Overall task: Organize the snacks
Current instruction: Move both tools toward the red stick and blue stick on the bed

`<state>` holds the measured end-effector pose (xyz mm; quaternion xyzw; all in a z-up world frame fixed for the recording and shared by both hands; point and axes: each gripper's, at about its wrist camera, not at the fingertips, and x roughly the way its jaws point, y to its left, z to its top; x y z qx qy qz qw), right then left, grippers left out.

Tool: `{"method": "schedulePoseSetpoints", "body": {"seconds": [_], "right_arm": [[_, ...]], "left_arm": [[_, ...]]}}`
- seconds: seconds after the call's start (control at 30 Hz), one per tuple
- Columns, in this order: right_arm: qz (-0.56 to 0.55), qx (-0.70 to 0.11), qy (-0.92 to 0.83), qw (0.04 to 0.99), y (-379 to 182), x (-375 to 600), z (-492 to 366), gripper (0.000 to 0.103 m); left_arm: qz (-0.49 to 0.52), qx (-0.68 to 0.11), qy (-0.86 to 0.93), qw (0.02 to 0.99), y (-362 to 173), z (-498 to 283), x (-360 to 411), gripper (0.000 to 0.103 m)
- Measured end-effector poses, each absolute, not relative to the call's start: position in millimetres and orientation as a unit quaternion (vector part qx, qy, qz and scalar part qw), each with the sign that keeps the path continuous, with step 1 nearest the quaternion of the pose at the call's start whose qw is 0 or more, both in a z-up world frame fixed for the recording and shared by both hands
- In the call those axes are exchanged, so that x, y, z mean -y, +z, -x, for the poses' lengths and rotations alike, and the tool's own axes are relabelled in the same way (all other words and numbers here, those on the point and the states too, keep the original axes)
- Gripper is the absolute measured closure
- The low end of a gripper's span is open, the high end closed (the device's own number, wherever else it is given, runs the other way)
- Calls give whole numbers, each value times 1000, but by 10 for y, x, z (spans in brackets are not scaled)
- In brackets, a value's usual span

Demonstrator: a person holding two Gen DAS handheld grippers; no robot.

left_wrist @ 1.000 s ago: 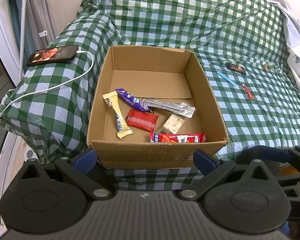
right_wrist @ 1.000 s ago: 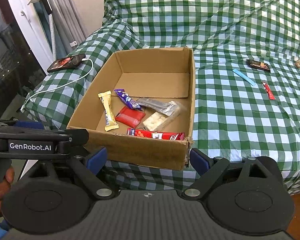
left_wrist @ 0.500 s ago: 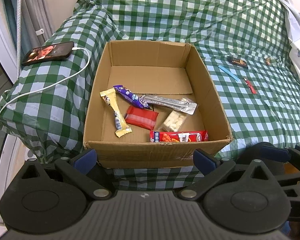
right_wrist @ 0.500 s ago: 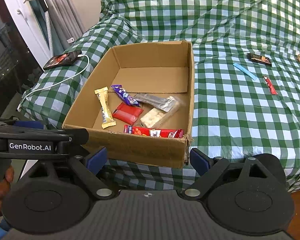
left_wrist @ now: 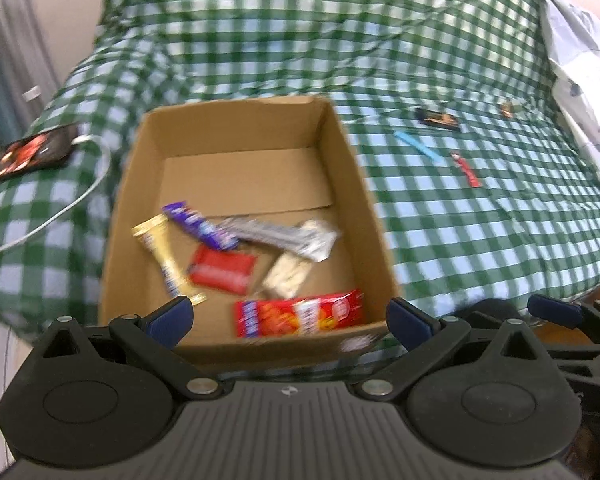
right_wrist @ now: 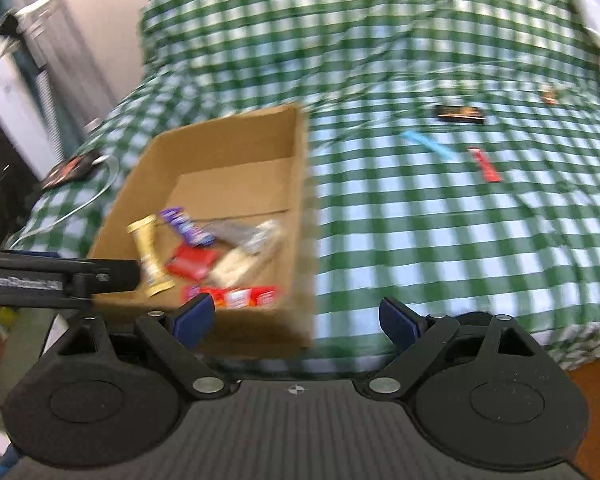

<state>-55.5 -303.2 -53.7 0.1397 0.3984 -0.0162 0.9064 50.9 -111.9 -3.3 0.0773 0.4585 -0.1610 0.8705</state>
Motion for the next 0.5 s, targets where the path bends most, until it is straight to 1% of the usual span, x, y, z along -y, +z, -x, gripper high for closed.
{"method": "schedulePoseSetpoints", "body": {"seconds": [0.17,0.3,0.43,0.5], "right_arm": [[-167,-387,-79,903,-671,3654,525,13],[-174,-372,-121,904,-798,4195,409,13],[-170,-349,-150,909,-936,4679,175,12],[-170,-344,-164,909,-1045,4894,-5,12]], "left_arm": [[-82,-462,-190,862,32,-797,1665,0],[-76,-473,-192,856,1,-1229,2182,0],[-62,-484,-181,854,-163,-1790,2762,0],[-49,-501,-176,846,-340,-2120,3071,0]]}}
